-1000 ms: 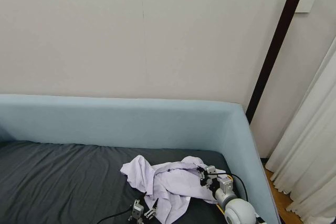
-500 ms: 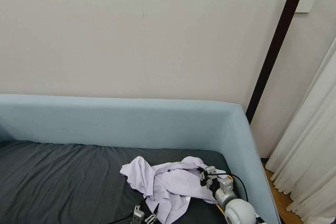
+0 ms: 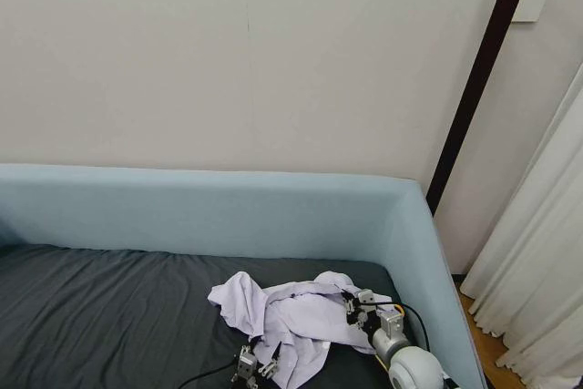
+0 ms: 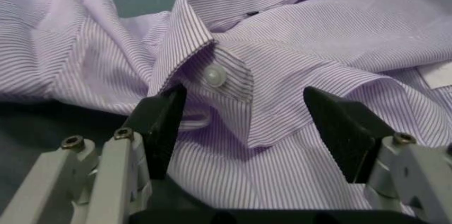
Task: Pick up the clothes from the sofa and hang them on the clothes hanger.
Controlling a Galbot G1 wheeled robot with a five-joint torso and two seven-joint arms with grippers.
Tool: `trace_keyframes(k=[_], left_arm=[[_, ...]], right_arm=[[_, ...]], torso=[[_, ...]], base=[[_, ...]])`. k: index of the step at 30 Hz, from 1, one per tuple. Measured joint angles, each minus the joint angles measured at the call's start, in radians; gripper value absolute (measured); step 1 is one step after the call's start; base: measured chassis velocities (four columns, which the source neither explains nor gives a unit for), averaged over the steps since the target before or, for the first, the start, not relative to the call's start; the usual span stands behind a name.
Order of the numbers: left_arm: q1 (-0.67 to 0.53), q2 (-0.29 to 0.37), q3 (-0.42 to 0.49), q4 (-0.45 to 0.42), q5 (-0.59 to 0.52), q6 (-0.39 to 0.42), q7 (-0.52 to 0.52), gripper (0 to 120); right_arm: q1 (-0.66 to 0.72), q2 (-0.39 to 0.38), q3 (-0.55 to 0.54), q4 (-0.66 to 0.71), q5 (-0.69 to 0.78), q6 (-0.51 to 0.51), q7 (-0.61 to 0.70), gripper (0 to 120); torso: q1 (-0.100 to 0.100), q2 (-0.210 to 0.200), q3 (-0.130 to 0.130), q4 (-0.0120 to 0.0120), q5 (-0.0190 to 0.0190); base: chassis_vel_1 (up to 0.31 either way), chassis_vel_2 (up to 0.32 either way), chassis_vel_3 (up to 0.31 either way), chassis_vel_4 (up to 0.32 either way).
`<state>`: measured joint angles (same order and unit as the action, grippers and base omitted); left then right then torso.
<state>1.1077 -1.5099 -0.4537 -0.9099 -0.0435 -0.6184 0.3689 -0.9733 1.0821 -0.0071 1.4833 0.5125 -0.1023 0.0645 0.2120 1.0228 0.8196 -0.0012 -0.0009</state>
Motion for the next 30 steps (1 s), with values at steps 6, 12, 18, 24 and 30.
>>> trace_keyframes(k=[6, 12, 18, 24, 30], left_arm=[[0.001, 0.012, -0.009, 0.000, 0.000, -0.005, 0.000, 66], [-0.012, 0.004, -0.018, 0.006, 0.000, -0.008, -0.003, 46], [-0.007, 0.004, -0.021, 0.005, -0.001, -0.012, -0.004, 26], [0.007, 0.009, -0.031, 0.000, -0.001, -0.024, -0.007, 3], [0.034, 0.038, -0.037, -0.064, -0.037, -0.038, -0.017, 0]], right_arm=[[0.001, 0.007, -0.001, -0.004, -0.002, 0.003, -0.001, 0], [0.000, 0.003, -0.002, -0.001, -0.002, 0.004, -0.002, 0], [-0.005, -0.005, 0.000, 0.005, -0.002, 0.004, -0.002, 0], [-0.006, -0.006, 0.000, 0.009, -0.003, 0.007, -0.002, 0], [-0.009, -0.009, 0.001, 0.030, 0.002, 0.036, 0.009, 0]], torso=[[0.000, 0.000, 0.000, 0.0001, 0.0000], [0.000, 0.000, 0.000, -0.0001, 0.0000], [0.000, 0.000, 0.000, -0.0001, 0.0000], [0.000, 0.000, 0.000, -0.0001, 0.0000], [0.000, 0.000, 0.000, -0.0001, -0.0001]], base=[[0.000, 0.000, 0.000, 0.000], [0.000, 0.000, 0.000, 0.000], [0.000, 0.000, 0.000, 0.000], [0.000, 0.000, 0.000, 0.000], [0.000, 0.000, 0.000, 0.000]])
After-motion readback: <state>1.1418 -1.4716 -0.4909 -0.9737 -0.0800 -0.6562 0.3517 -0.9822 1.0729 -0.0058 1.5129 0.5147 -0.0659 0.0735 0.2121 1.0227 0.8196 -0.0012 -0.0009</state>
